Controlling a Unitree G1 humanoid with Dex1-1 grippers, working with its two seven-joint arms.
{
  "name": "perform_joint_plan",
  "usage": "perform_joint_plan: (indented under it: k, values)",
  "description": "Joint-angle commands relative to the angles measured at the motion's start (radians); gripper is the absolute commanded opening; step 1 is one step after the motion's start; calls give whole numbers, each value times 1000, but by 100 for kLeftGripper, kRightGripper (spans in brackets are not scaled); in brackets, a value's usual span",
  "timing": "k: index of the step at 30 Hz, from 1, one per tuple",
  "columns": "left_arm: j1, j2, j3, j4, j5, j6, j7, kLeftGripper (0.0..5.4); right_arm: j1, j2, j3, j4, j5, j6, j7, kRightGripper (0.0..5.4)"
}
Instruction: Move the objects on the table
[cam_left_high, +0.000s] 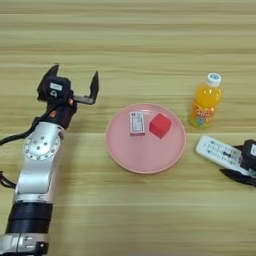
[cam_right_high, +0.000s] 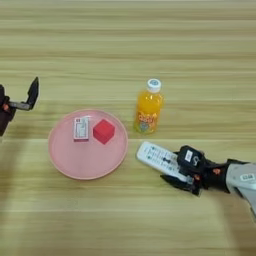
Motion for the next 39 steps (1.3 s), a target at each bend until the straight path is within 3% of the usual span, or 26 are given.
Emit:
perform_joint_plan:
  k: [1, 4, 13, 14, 27, 33, 39]
  values:
    - [11, -13, 3, 40, 17, -32, 22, 540, -22, 11, 22, 30, -32, 14, -9, 290]
    - [12, -30, 18, 51, -25, -22, 19, 540, -25, 13, 31, 37, -44, 11, -7, 290]
    - [4, -41, 24, 64, -43, -21, 3, 540, -27, 11, 41, 39, -50, 10, -3, 290]
    - [3, -40, 23, 64, -40, -25, 2, 540, -27, 11, 41, 39, -51, 10, -4, 319]
    - [5, -46, 11, 74, -22, -47, 8, 540, -30, 9, 28, 41, -40, 4, -3, 442]
    - [5, -47, 6, 86, -8, -65, 15, 540, -30, 2, -17, 4, -4, 7, -2, 509]
    - [0, -47, 3, 110, -2, -84, 16, 540, -28, -3, -105, -115, 105, 70, 17, 536]
